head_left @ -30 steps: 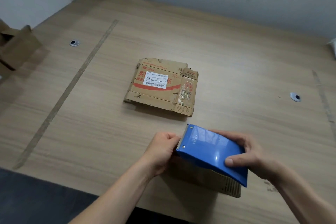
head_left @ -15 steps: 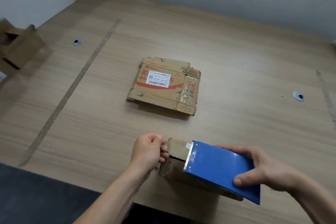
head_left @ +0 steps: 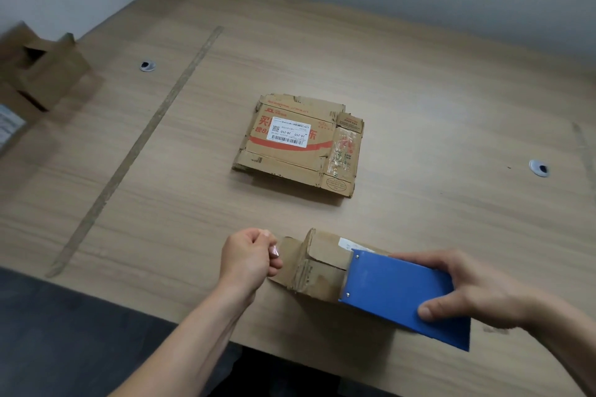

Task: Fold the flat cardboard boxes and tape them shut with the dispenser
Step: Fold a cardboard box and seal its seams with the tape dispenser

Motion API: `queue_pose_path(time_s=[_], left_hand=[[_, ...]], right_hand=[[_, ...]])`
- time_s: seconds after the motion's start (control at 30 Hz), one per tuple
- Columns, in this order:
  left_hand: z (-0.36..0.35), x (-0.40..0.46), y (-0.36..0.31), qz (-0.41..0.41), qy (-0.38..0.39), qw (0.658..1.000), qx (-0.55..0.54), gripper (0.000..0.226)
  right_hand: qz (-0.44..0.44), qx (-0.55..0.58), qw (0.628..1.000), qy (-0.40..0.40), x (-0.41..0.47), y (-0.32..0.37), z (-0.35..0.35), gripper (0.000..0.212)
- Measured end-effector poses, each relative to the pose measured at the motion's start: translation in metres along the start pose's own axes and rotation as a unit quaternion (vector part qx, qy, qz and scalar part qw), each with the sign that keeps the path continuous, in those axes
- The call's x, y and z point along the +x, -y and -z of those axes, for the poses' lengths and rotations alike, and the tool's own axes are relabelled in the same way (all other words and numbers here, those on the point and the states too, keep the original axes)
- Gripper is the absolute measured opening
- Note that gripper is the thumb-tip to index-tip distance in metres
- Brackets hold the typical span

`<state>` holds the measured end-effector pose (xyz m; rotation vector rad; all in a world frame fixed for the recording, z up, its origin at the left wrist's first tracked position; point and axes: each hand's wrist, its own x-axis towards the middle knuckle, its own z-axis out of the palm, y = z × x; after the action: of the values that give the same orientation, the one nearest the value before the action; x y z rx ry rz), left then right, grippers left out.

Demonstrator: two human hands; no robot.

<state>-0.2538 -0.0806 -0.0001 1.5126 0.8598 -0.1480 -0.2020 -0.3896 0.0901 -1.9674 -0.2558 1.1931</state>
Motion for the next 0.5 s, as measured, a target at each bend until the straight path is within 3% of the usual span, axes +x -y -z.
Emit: queue_pose_path(time_s=[0.17,0.5], left_hand=[[0.006,0.012,0.007,0.019,-0.043,0.999,0.0,0.027],[0.001,0.023,0.013,0.019,-0.033,0.999,0.02,0.035]], right_hand=[[-0.021,0.012,1.0,-0.01,0.001,-0.013,0.006,0.066],[-0.074,-0.059,0.995,0.02,0.003,-0.007,0.011,0.066]])
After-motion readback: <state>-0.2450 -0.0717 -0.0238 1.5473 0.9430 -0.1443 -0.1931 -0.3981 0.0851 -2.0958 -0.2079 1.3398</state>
